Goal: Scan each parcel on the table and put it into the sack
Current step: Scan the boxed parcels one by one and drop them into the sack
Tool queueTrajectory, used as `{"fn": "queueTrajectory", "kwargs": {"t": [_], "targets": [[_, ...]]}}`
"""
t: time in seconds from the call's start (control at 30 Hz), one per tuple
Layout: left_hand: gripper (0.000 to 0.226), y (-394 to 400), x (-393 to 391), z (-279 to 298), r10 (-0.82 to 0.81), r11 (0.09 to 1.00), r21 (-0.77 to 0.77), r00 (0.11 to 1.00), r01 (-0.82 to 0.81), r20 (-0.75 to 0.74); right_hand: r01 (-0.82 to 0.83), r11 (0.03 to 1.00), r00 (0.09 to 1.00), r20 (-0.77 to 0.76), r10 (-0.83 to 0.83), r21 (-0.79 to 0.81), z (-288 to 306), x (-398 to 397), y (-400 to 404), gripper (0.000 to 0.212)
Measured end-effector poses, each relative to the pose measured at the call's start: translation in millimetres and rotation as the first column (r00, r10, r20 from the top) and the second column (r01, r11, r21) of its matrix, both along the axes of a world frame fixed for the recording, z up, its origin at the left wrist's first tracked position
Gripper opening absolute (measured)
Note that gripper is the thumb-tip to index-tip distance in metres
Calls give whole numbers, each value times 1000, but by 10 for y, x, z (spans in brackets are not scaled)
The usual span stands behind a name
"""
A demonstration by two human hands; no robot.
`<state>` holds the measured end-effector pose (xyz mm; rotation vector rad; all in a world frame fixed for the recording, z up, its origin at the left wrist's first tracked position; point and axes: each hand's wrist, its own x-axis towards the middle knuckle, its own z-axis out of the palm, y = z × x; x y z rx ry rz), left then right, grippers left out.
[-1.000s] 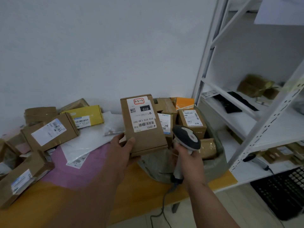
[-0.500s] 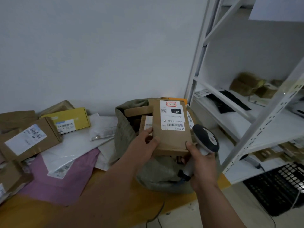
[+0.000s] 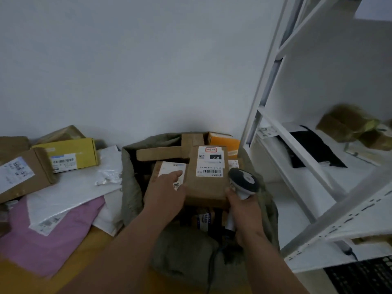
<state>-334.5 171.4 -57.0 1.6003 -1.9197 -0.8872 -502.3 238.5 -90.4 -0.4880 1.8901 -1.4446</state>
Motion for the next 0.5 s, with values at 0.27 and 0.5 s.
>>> {"fn": "queueTrajectory", "kwargs": {"t": [0.27,0.5], "targets": [[46,-24,-56,-97,121,993,-20,990,-120,77,-90,996,996,27,90,9,-109,-168,-211,53],[45,-9,-12,-37,152,988,-36,987,-151,47,35,999,989,-142,-33,11,-117,-188,-119,51]]}}
